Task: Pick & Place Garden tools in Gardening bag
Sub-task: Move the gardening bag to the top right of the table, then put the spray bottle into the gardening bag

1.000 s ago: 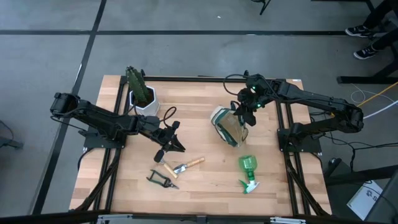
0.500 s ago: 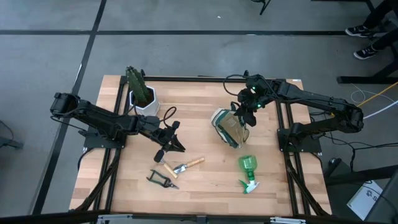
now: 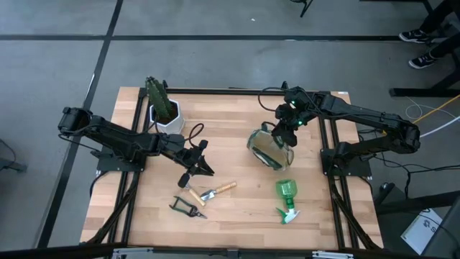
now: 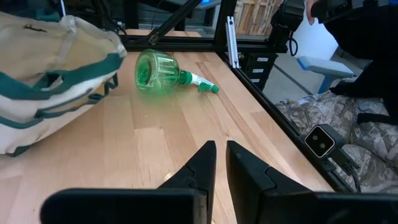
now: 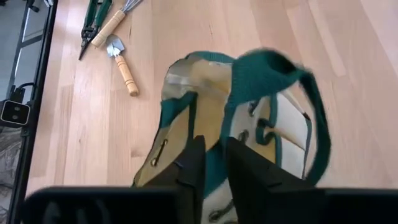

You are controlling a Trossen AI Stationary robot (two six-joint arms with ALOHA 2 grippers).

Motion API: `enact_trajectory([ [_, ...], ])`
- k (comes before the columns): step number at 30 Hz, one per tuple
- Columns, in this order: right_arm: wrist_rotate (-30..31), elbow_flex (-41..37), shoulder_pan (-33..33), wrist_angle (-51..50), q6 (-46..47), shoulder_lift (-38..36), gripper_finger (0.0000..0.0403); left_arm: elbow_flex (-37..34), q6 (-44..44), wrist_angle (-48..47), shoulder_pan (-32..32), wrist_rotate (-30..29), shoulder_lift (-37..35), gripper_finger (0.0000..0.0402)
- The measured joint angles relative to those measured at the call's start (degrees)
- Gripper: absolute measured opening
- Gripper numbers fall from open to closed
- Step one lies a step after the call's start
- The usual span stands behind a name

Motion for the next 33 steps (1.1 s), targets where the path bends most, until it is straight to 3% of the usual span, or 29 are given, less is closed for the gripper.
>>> enact_trajectory([
  [6,0.83,0.08,-0.02,0.24,0.15,0.00,0.0107,0.00,0.00,-0.02,0.00,0.00,0.00,0.0031],
  [20,0.61,11.74,0.99,-14.33,2.31,-0.33,0.0108,0.00,0.00,0.00,-0.01,0.00,0.01,0.0031],
  [25,0.37,11.74,4.82,-18.71,8.95,-0.31,0.0108,0.00,0.01,-0.02,-0.02,0.00,0.02,0.0031],
  [33,0.41,11.69,16.17,-19.66,16.31,-0.31,0.0108,0.00,0.01,-0.01,-0.02,0.00,0.01,0.0031],
])
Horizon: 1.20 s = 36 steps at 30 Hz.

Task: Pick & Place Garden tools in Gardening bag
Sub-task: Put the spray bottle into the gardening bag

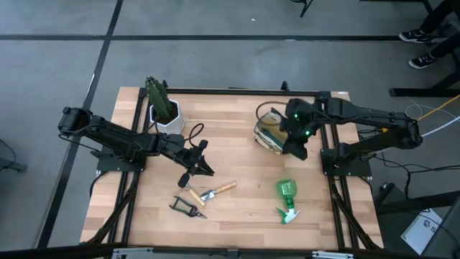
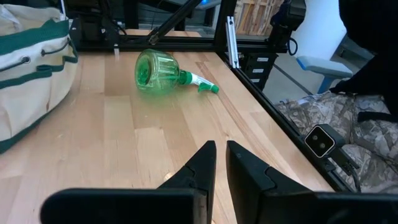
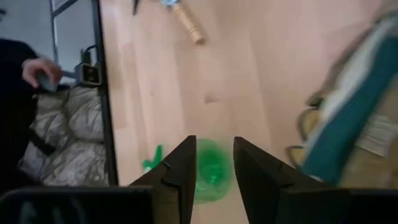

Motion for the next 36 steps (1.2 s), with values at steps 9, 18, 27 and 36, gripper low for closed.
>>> enact_trajectory([
  [9,5.29,-0.02,14.75,8.54,9.85,0.26,0.0108,0.00,0.01,-0.01,0.00,0.00,0.02,0.0031],
  [18,17.13,-0.11,29.71,10.04,25.64,2.39,0.0108,0.00,0.01,-0.01,0.02,0.00,0.02,0.0031],
  [27,21.55,-0.11,41.61,17.55,36.34,10.68,0.0108,0.00,-0.01,-0.01,0.00,0.00,0.02,0.0031],
  [36,21.63,-0.11,47.53,22.91,37.89,20.09,0.0108,0.00,-0.01,-0.01,0.02,0.00,0.02,0.0031],
])
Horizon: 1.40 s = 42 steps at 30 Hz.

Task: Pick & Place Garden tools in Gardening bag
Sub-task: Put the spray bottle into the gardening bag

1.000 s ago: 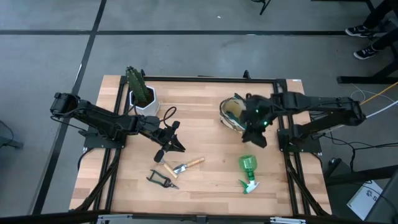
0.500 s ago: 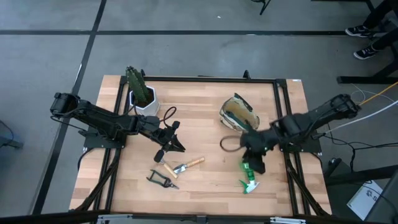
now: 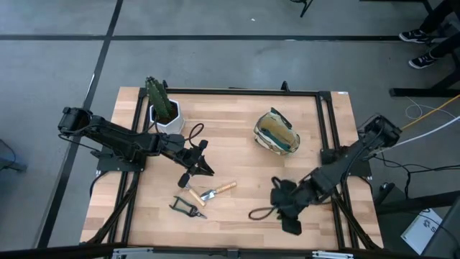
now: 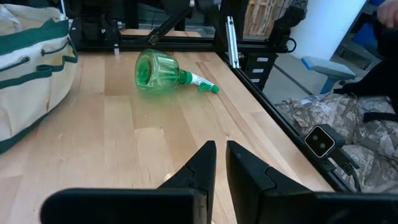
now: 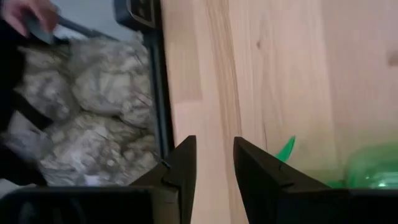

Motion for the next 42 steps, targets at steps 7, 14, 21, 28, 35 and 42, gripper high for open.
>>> enact_trajectory([
  [7,0.00,0.00,1.00,0.26,0.00,6.74,0.0108,0.00,0.00,0.00,-0.01,0.00,0.00,0.0031],
  [14,0.00,0.00,0.57,-0.81,-0.02,10.54,0.0108,0.00,0.00,0.00,-0.01,0.00,0.00,0.0031],
  [21,4.23,0.00,0.89,-1.03,1.65,10.75,0.0108,-0.01,0.00,0.00,0.01,0.00,0.00,0.0031],
  [28,6.53,0.00,1.67,-2.68,7.33,10.75,0.0108,0.00,0.00,0.00,0.00,0.00,0.00,0.0031],
  [35,8.56,0.00,2.22,-4.19,10.95,10.75,0.0108,0.00,0.00,0.00,-0.02,0.00,0.00,0.0031],
  [42,8.56,0.00,2.22,-4.39,12.56,10.75,0.0108,-0.01,0.01,0.00,-0.02,0.00,0.00,0.0031],
])
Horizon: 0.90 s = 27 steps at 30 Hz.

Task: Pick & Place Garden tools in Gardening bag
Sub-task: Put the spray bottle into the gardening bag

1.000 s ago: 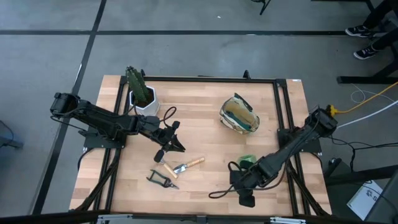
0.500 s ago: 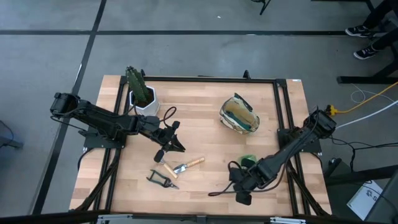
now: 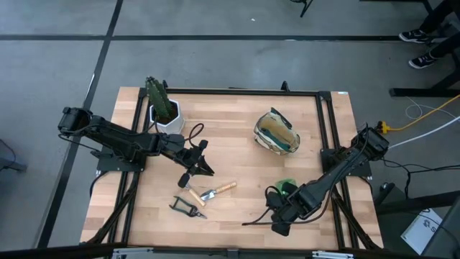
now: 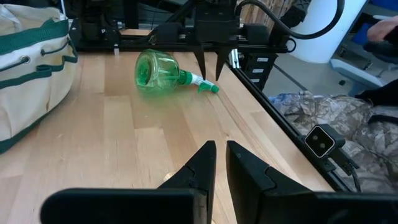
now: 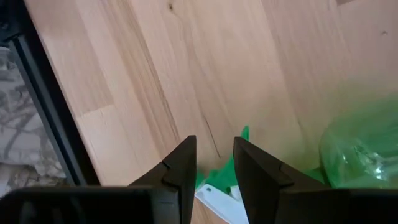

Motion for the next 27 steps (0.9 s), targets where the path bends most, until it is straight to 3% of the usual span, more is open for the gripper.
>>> enact_trajectory([
  [13,-0.17,0.00,0.00,-1.21,13.09,0.08,0.0108,0.00,0.00,0.00,0.01,0.00,0.00,0.0031],
  [27,-1.60,0.00,0.02,-1.39,12.37,5.61,0.0108,-0.01,-0.01,0.02,0.00,0.00,0.00,0.0031],
])
